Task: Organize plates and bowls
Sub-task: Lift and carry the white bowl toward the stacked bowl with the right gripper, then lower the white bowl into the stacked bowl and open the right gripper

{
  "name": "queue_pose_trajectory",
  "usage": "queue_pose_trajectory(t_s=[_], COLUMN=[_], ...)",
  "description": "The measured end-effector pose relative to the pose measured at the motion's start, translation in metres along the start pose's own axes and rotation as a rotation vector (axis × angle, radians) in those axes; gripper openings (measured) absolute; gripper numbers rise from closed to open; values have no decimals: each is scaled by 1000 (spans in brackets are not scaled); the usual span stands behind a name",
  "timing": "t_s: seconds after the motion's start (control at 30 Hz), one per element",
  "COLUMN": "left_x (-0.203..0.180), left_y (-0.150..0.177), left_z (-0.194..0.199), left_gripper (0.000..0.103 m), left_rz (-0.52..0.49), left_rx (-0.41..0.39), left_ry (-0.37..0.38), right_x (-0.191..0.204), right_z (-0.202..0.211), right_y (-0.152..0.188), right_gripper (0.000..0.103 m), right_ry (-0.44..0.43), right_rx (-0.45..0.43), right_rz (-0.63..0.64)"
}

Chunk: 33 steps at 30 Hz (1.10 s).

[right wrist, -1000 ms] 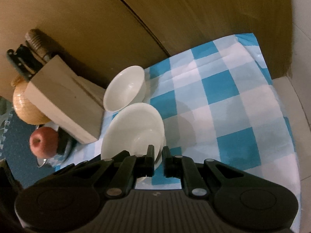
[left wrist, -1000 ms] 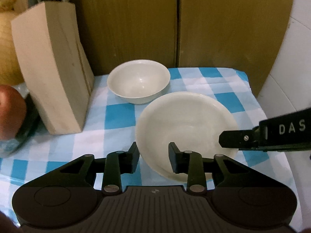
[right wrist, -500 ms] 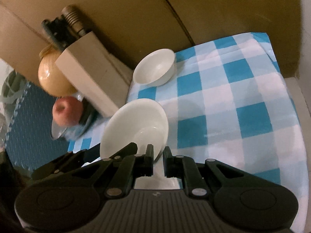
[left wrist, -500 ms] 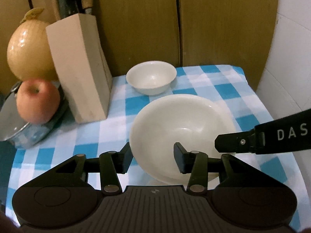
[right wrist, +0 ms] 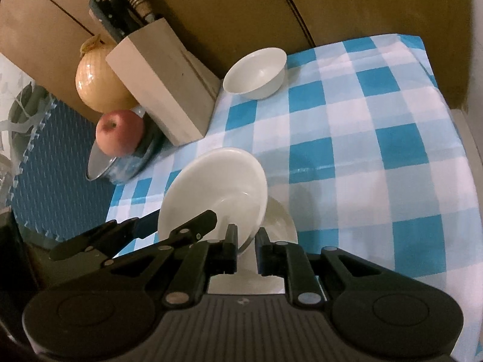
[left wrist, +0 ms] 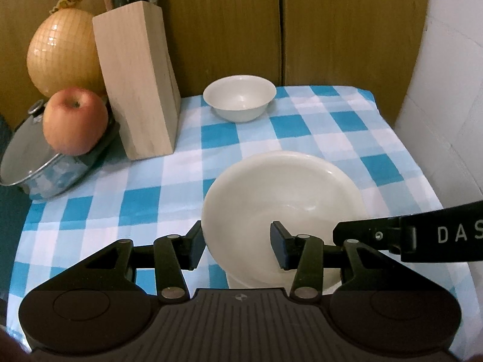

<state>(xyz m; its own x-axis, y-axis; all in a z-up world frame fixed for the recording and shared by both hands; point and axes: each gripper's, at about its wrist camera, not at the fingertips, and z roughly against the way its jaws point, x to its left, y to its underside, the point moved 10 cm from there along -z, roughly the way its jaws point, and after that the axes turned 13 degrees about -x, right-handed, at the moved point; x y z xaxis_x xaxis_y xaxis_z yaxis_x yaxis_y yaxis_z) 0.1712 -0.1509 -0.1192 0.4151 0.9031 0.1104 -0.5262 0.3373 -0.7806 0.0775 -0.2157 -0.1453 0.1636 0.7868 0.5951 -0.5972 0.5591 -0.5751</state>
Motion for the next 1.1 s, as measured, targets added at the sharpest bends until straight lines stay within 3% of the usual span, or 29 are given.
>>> queue_pose_trajectory(t_s=[0.43, 0.5, 0.63, 1.1], left_x=[-1, 1, 4, 6], left_y=[8, 7, 5, -5], left_z=[4, 5, 4, 0], left_gripper=[58, 60, 62, 66], left_rz=[-27, -25, -15, -25], left_rx=[15, 8, 5, -19], left_ry=[-3, -9, -13, -34], right_x=[-3, -5, -10, -25], right_z=[1, 1, 3, 7], right_y=[8, 8, 4, -21], right_gripper=[12, 17, 22, 24], right_ry=[33, 59, 72, 100], right_rx=[29, 26, 16, -70], right_rz=[46, 63, 61, 38])
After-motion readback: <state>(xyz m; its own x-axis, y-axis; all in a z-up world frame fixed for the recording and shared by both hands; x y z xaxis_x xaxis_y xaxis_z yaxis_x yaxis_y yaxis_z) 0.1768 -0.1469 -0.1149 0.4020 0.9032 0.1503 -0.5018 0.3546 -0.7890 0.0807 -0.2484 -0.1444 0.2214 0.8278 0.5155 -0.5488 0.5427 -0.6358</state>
